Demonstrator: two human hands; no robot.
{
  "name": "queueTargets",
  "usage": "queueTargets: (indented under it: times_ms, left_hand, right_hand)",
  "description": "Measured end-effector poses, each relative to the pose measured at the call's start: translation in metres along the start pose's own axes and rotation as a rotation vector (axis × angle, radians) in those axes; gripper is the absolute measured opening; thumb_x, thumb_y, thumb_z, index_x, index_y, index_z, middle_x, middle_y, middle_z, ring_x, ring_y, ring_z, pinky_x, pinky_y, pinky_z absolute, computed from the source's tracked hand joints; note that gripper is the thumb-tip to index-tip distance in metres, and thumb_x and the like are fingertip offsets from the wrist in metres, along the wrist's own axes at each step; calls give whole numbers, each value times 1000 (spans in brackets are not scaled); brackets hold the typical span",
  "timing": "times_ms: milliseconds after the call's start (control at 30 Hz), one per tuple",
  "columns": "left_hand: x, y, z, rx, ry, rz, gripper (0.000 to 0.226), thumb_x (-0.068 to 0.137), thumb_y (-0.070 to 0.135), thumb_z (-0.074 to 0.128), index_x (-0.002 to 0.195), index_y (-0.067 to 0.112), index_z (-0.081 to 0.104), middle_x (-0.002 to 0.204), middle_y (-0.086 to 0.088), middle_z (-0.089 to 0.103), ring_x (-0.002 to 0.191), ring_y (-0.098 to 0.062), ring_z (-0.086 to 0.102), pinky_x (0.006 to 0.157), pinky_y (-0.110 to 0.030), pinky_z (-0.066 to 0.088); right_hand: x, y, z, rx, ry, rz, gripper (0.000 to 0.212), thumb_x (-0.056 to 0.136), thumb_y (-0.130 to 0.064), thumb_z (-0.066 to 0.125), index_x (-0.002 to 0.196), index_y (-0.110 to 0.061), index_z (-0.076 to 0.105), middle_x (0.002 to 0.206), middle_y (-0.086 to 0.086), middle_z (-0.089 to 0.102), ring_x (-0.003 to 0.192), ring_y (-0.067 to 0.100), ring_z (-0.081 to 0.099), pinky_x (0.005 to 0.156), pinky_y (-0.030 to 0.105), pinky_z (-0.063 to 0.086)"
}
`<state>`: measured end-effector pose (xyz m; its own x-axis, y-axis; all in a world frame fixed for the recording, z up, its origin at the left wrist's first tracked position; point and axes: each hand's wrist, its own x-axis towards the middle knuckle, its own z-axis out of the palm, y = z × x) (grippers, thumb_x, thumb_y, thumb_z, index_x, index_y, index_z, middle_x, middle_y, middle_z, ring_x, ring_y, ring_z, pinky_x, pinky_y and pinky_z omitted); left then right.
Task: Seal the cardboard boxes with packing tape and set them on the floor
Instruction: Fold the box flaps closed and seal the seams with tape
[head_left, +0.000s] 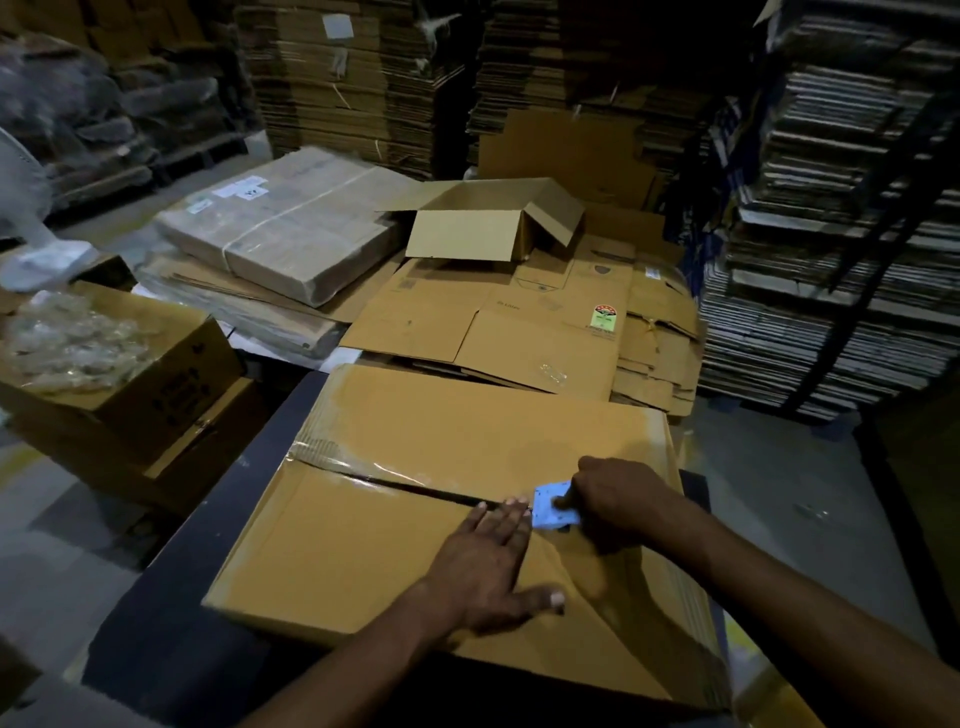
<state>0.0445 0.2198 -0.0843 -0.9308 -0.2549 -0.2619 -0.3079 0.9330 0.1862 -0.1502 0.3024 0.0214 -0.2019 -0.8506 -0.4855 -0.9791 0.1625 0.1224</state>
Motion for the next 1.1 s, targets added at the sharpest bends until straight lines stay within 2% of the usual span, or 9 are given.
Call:
queueTargets:
  times_ms: [233,367,433,500,567,633,700,833,1100]
  left_hand:
    - [-44,-63,-7,68,42,-76,110,87,95,13,167,20,6,172,7,-4,158,-6,-3,128,-42,-8]
    - [-76,-93,-11,14,77,-151,105,89,92,16,167,23,12,171,10,-1,158,-4,-2,125,-28,-8]
    - [-91,-101,-16,-3,92,-228,96,93,87,23,166,25,19,171,12,7,157,-1,4,126,-27,-2]
    - [-94,-102,-17,34,170,-309,92,93,85,28,161,24,36,169,10,26,155,-6,24,128,-36,14]
    - [-84,-91,-14,98,268,-363,90,91,85,32,147,20,57,155,0,53,141,-19,51,119,-43,36]
    - [-64,-76,-10,82,370,-316,88,91,85,33,138,18,64,143,-6,62,128,-27,61,109,-43,46]
    - [-41,-56,-9,36,323,-191,95,91,87,28,147,15,55,157,-8,49,144,-28,47,118,-46,36]
    - [-15,-32,0,0,75,-142,110,89,91,15,167,13,6,174,-4,3,161,-16,2,130,-45,2]
    - [-19,-34,-1,100,55,-166,114,84,97,10,167,18,8,174,1,3,160,-10,2,123,-58,-16]
  right_hand:
    - [8,-23,-13,30,-4,-79,53,95,-41,63,146,-32,52,129,7,52,113,30,60,86,37,50]
    - [14,-39,-20,58,-12,-110,56,94,-42,63,147,-31,50,131,6,51,115,29,58,80,35,45]
    - [16,-38,-20,74,-11,-103,59,92,-40,67,148,-34,49,131,5,51,116,29,58,78,34,41]
    - [19,-35,-19,77,-21,-106,62,90,-41,69,148,-37,49,129,5,51,115,30,58,77,35,41]
    - [18,-33,-19,65,-8,-110,62,89,-43,68,148,-40,49,128,5,52,114,30,59,75,35,40]
    - [17,-32,-18,60,12,-114,61,90,-44,67,147,-39,50,128,4,52,112,29,59,74,35,39]
    - [16,-33,-19,56,21,-113,60,89,-45,67,147,-38,51,126,4,53,109,29,60,73,35,40]
    - [15,-34,-21,47,-19,-95,64,87,-38,71,147,-34,50,126,5,53,109,28,60,75,36,47]
    - [0,-13,-33,26,-167,-69,63,88,-29,73,145,-25,49,137,7,55,119,29,58,91,36,51]
